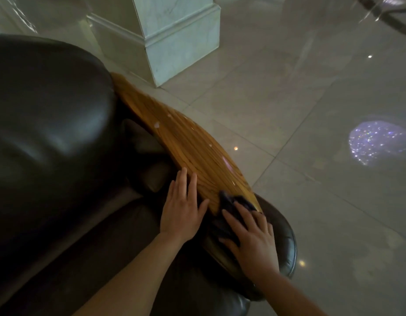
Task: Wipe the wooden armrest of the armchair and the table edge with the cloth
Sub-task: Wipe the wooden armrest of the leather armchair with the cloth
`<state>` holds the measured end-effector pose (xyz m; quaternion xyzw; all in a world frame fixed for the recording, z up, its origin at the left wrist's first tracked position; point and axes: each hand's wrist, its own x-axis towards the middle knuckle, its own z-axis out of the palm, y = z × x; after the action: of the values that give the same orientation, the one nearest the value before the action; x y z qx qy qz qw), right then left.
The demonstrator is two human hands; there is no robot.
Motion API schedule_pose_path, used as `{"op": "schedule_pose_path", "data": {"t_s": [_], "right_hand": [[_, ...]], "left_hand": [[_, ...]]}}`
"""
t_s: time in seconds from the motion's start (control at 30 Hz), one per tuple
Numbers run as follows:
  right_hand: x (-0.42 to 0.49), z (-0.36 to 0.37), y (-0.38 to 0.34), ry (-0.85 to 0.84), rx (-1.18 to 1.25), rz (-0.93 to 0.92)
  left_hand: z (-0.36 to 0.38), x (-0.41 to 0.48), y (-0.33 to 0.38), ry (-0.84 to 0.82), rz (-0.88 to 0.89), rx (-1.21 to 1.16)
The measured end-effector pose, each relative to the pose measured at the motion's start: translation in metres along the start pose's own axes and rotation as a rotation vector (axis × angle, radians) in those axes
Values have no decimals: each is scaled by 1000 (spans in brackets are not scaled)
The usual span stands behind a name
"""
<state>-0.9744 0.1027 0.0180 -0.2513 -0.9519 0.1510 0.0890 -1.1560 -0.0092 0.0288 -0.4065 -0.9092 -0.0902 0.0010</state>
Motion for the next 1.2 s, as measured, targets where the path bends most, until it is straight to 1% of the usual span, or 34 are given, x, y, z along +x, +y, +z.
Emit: {"op": "schedule_pose_path", "data": {"t_s": [0.07,0.13,0.17,0.27,0.3,0.33,0.4,0.47,0.5,0.53,0.57,0.63,0.67,0.7,0.73,0.8,0.83,0.87,0.9,0.93,1.0,1.03,1.07,1.1,1.13,1.2], "right_hand": [[-5,16,8,-49,-111,-100],[1,22,19,-40,-143,-115],[10,22,23,-27,-131,-72],[48,15,20,-2,-3,135],[54,16,12,4,3,153],[54,18,5,4,-28,124],[39,28,-1,-18,-107,-11],[27,32,9,-26,-162,-148],[28,31,15,-14,-171,-181],[35,29,20,-2,-161,-175],[44,24,22,9,-129,-125],[63,17,18,8,-46,32],[67,16,14,6,-19,80],[65,17,11,0,-20,75],[59,19,12,-8,-43,11],[41,25,24,-28,-99,-235],[36,24,34,-34,-103,-324],[36,21,42,-25,-74,-343],[41,18,45,-9,-13,-288],[52,15,44,11,84,-168],[82,11,34,14,379,151],[93,10,31,6,500,263],[99,8,28,2,560,301],[97,6,27,-4,541,262],[87,6,27,5,461,178],[48,11,30,17,222,-68]], "left_hand": [[5,2,-4,24,27,2],[6,5,-7,34,60,10],[6,5,-8,32,71,12],[3,13,-9,42,106,16],[1,19,-9,60,124,19],[-1,27,-9,79,140,19],[-3,41,-10,104,153,18],[1,48,-12,116,154,26],[4,48,-14,122,156,28],[7,47,-15,130,160,25],[9,47,-15,140,163,20],[12,47,-15,149,155,16],[12,47,-15,151,151,18],[12,47,-15,154,152,17],[13,47,-15,157,160,13],[14,46,-17,167,176,4],[14,46,-17,174,179,0],[15,47,-17,181,180,-7],[15,47,-16,188,178,-13],[15,47,-16,191,172,-16],[15,47,-17,185,167,-19],[14,47,-17,184,172,-21],[14,47,-18,186,176,-21],[13,47,-18,185,175,-19],[12,47,-17,178,171,-14],[10,47,-15,165,163,-9]]}}
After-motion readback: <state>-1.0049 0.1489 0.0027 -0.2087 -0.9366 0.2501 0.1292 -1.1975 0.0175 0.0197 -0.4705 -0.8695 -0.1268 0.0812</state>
